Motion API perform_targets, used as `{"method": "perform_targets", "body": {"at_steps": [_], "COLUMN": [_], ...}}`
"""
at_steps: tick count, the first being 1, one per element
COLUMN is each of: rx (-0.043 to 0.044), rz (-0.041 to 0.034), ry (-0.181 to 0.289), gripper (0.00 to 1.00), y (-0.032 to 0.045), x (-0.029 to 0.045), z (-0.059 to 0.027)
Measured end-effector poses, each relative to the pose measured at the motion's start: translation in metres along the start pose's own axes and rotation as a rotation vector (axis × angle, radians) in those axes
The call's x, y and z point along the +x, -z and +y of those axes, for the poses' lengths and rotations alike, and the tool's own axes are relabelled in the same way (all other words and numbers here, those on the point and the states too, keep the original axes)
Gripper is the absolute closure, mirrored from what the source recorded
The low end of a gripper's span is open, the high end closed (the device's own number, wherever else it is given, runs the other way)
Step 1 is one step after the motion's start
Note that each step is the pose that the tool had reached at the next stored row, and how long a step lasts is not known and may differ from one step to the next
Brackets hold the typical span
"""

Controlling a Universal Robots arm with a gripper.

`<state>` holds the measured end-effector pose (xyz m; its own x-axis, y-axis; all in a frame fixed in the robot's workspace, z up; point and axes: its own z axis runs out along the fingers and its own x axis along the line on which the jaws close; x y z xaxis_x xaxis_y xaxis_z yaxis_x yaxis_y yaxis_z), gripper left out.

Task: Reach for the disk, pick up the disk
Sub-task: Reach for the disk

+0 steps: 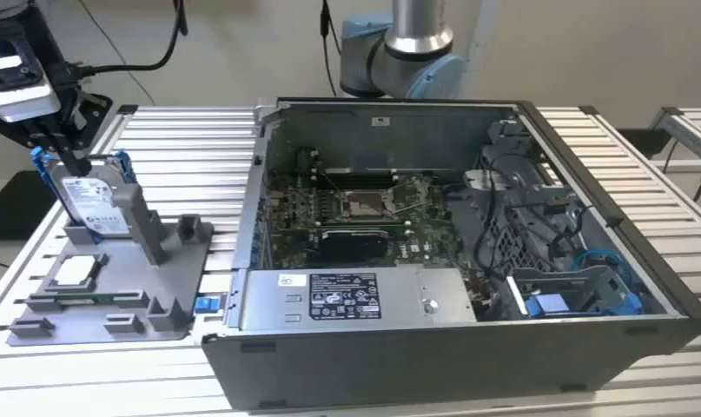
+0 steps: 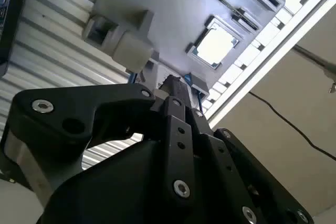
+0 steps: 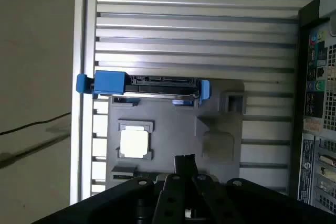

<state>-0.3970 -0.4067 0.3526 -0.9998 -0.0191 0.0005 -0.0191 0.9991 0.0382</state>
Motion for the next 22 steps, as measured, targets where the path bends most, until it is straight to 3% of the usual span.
{"method": "perform_targets", "body": {"at_steps": [14, 16, 22], "rx": [0.0000, 0.0000, 0.0000], "rz": [0.0001, 0.0001, -0.0001], "ry": [0.000, 0.000, 0.000], "gripper": [1.00, 1.00, 1.00], "y": [0.0000, -0.0002, -0.0018], "x": [0.0000, 0.0000, 0.0003], "z": [0.0004, 0.0046, 0.0313]}}
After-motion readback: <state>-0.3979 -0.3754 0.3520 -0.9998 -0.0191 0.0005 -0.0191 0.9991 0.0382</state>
